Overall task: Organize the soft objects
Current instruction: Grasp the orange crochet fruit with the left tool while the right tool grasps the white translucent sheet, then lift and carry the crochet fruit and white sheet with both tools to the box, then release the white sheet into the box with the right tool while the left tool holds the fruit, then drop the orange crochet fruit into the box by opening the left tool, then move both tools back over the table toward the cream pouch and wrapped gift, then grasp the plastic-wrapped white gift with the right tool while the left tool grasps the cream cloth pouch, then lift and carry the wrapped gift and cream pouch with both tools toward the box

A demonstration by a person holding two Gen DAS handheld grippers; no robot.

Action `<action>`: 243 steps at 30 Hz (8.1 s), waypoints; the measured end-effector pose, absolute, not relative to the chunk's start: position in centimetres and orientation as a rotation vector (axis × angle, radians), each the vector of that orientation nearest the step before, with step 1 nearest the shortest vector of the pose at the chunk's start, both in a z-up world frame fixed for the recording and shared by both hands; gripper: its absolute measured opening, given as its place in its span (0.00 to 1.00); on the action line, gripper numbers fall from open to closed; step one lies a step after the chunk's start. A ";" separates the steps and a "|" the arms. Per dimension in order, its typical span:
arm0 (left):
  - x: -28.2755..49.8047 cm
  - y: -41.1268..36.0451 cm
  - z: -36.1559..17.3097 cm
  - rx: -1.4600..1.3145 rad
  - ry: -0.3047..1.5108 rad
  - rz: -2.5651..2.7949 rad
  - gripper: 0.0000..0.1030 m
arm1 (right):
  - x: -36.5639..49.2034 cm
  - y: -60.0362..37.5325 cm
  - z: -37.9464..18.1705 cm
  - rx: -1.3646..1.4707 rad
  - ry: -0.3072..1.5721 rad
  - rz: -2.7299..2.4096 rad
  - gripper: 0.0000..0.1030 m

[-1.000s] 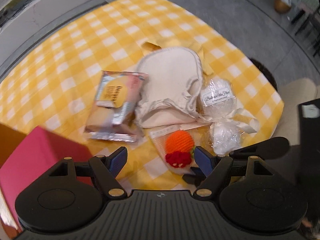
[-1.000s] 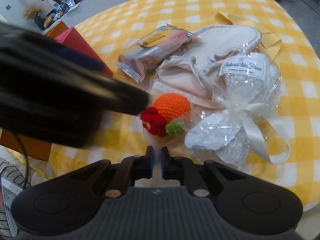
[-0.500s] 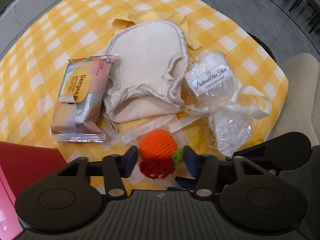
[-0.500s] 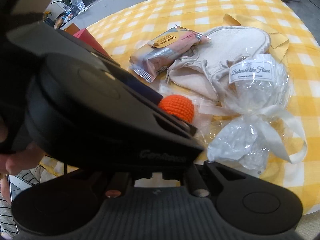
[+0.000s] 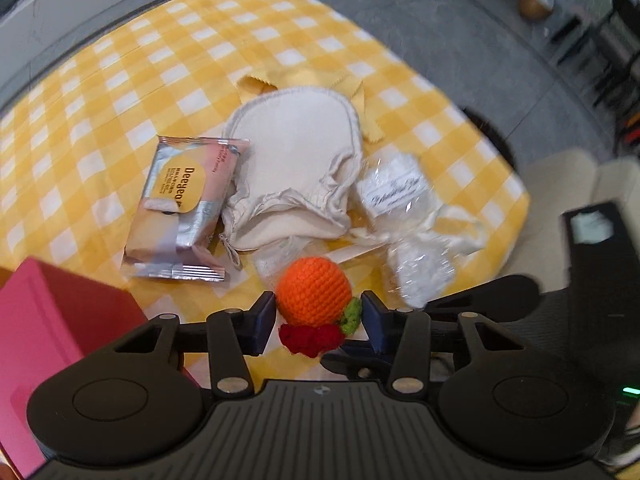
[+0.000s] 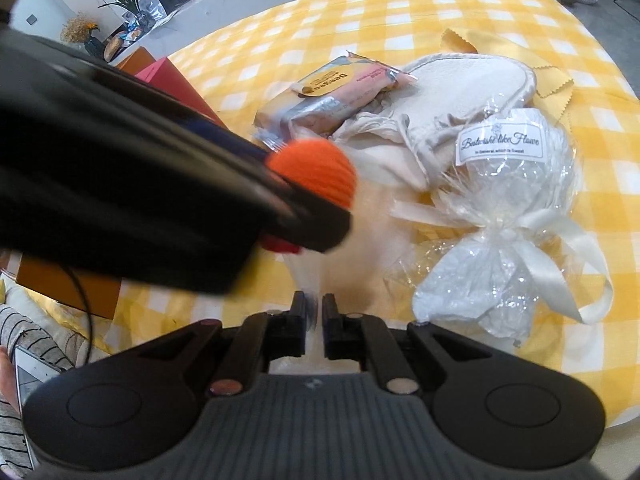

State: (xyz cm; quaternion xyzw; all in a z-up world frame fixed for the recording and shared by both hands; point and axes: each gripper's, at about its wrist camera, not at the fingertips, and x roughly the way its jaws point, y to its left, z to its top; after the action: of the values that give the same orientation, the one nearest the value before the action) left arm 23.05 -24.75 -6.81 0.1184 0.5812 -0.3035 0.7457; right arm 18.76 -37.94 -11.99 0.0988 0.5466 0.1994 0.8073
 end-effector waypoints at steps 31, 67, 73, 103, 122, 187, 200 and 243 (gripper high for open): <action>18.7 -4.0 3.9 -0.219 0.930 -0.545 0.51 | 15.5 -34.9 -3.9 0.202 0.925 0.431 0.00; 14.6 14.5 0.4 -0.385 0.793 -0.172 0.51 | 25.4 -2.1 -4.5 -0.404 0.952 0.404 0.00; 14.9 14.6 0.3 -0.385 0.797 -0.210 0.51 | 24.9 -0.7 -6.1 -0.485 0.947 0.373 0.00; 19.3 8.4 -2.6 -0.312 0.779 -0.194 0.51 | 16.9 -16.2 1.8 -0.181 0.603 0.330 0.79; 21.8 10.8 -3.7 -0.215 0.671 0.071 0.84 | 17.5 -20.2 -0.4 0.025 0.617 0.302 0.77; 24.3 -25.7 -5.1 0.142 0.940 -0.489 0.87 | 16.5 -42.2 -7.7 0.160 1.042 -0.106 0.46; 21.9 -32.0 -9.0 0.330 0.893 -0.580 0.87 | 12.9 -46.5 -5.0 0.141 0.930 -0.399 0.46; 16.7 -26.8 -3.2 0.322 0.676 -0.689 0.05 | 12.2 -46.3 -3.9 0.243 0.809 -0.250 0.46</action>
State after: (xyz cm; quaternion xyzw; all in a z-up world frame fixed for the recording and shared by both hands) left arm 16.70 -26.84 -3.19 0.1543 0.3234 -0.3299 0.8734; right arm 12.20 -46.33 -3.91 0.1177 0.3914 -0.1212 0.9046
